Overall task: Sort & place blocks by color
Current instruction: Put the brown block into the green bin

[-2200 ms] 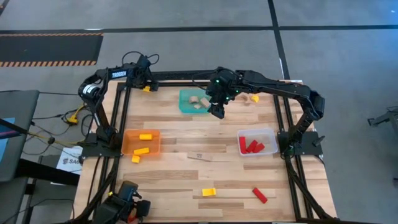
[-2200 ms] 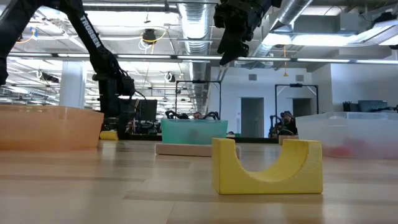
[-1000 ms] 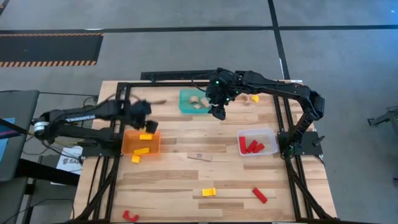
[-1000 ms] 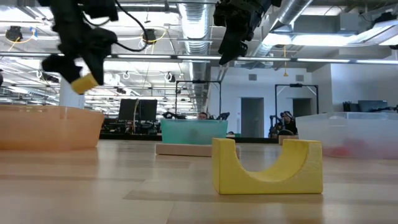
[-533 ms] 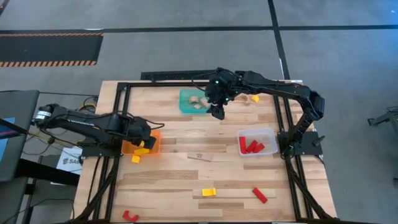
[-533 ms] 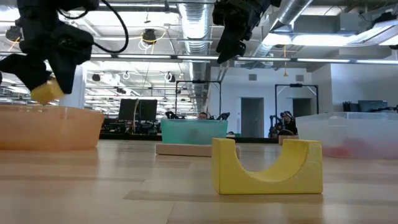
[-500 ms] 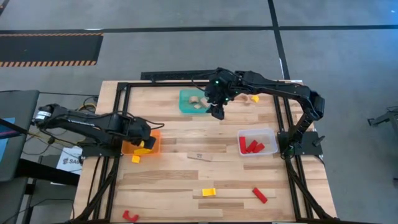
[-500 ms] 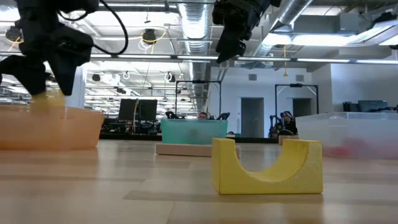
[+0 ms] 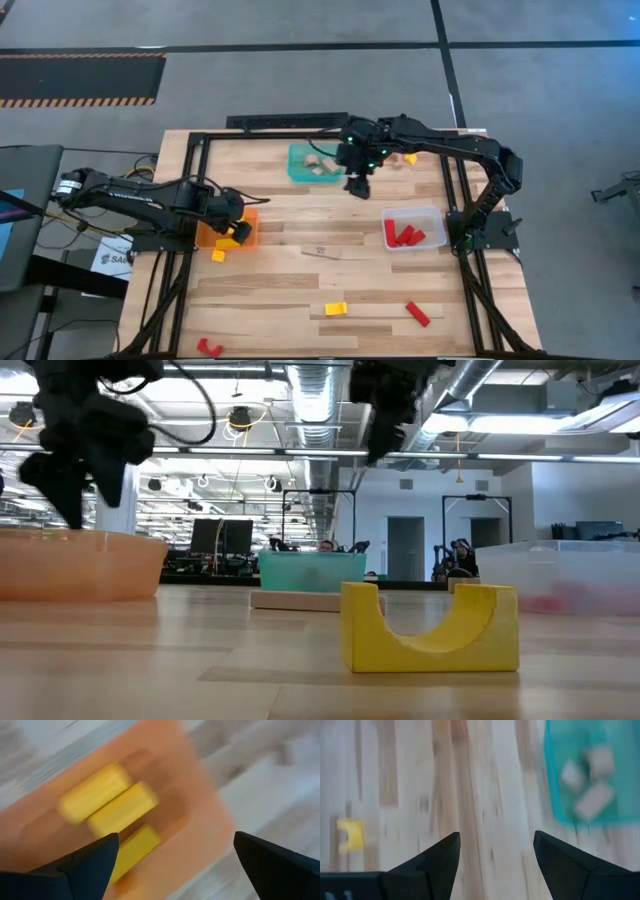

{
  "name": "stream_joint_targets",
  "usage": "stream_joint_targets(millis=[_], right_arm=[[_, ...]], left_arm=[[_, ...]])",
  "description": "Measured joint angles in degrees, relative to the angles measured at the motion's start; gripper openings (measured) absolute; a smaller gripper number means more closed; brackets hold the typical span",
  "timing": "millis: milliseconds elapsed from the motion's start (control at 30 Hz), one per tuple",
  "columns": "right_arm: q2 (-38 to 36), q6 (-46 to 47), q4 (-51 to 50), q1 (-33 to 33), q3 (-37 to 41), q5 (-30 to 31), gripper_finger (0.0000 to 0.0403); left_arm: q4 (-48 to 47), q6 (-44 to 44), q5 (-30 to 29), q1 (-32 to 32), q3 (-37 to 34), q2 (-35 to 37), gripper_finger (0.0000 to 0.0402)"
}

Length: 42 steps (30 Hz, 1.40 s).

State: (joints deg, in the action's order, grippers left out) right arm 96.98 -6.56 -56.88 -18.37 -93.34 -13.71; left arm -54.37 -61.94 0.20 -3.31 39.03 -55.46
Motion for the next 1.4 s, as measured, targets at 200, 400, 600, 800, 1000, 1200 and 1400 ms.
stream_joint_targets(millis=[200, 400, 600, 800, 1000, 1200, 1400], right_arm=[[-4.49, -0.96, -4.2, -5.91, 7.29, 0.2, 0.0276], [-10.77, 7.38, 4.04, -16.31, 21.36, 8.36, 0.0276], [-5.72, 14.87, 7.5, -25.37, 25.42, 10.78, 0.0276], [1.67, 14.26, 8.2, -30.76, 25.48, 12.46, 0.0276], [3.93, 14.22, 9.16, -32.98, 25.66, 15.45, 0.0276], [5.92, 14.04, 10.03, -33.37, 26.23, 13.78, 0.0276], [8.3, 14.18, 10.91, -33.37, 27.25, 13.62, 0.0268]], left_arm=[[15.89, 11.39, -2.5, 0.0, 0.41, 0.02, 0.0382], [29.29, 19.2, -8.95, 0.42, 0.47, 0.0, 0.0382], [31.89, 20.63, -6.7, 3.89, 0.47, 0.0, 0.0382], [31.84, 20.72, -3.24, 6.62, 0.47, 0.0, 0.0382], [31.83, 20.7, -2.0, 6.93, 0.47, 0.0, 0.0382], [31.58, 20.76, -2.25, 6.93, 0.47, 0.0, 0.0382], [31.0, 21.99, -2.3, 7.26, 0.47, 0.0, 0.0382]])
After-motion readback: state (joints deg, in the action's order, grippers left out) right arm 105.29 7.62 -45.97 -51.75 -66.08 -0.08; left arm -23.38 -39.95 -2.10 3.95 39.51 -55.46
